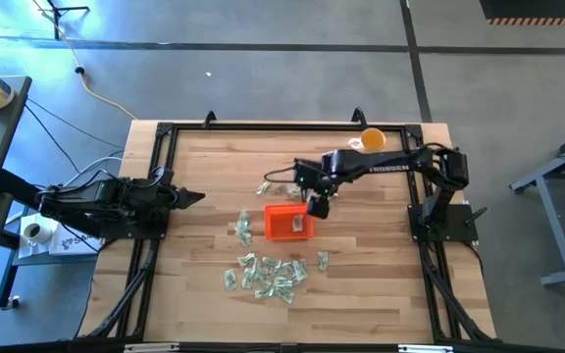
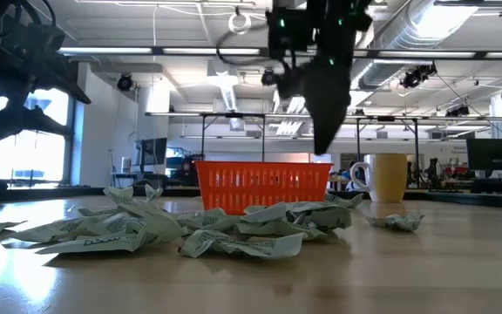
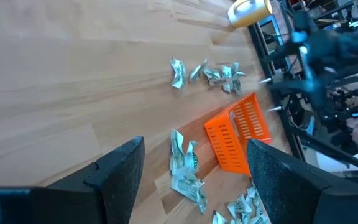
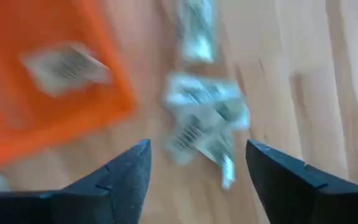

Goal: Pick and place Stevia / Truvia into bins
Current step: Put the stevia packet into the orange bin

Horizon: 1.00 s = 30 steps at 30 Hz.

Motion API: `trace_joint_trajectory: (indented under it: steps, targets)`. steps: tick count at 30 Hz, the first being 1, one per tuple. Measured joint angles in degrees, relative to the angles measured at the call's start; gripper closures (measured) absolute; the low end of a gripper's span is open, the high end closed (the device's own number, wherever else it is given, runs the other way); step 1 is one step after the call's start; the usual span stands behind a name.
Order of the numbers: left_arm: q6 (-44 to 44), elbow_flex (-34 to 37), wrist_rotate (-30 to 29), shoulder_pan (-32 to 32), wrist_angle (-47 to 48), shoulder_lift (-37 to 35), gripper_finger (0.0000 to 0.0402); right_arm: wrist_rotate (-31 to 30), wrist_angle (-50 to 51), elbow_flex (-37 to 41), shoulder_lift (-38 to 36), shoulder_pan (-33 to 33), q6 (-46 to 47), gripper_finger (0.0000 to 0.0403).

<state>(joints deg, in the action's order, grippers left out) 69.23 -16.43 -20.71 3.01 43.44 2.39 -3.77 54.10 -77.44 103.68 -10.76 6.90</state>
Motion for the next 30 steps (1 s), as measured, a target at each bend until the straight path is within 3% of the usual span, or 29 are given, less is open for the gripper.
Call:
trace_joint_trajectory:
  steps: [8, 11, 14, 19, 30]
  targets:
    - [0.0, 0.0, 0.0, 0.0, 0.0, 0.0, 0.0085, 5.6, -12.4, 10.4, -0.1, -5.1, -4.2, 0.019]
    - [0.0, 0.0, 0.0, 0.0, 0.0, 0.0, 0.0085, 4.2, -17.0, 12.5, -0.1, -4.8, -4.2, 0.0217]
    - [0.0, 0.0, 0.0, 0.0, 0.0, 0.0, 0.0085, 2.8, -17.3, 14.1, -0.1, -4.6, -3.3, 0.0238]
    - [0.0, 0.0, 0.0, 0.0, 0.0, 0.0, 0.0085, 5.5, -16.5, 15.7, -0.1, -3.9, -1.7, 0.0257]
    - [0.5, 0.0, 0.0, 0.0, 0.1, 0.0, 0.0085, 5.6, -15.1, 13.1, -0.7, 1.5, 3.5, 0.0258]
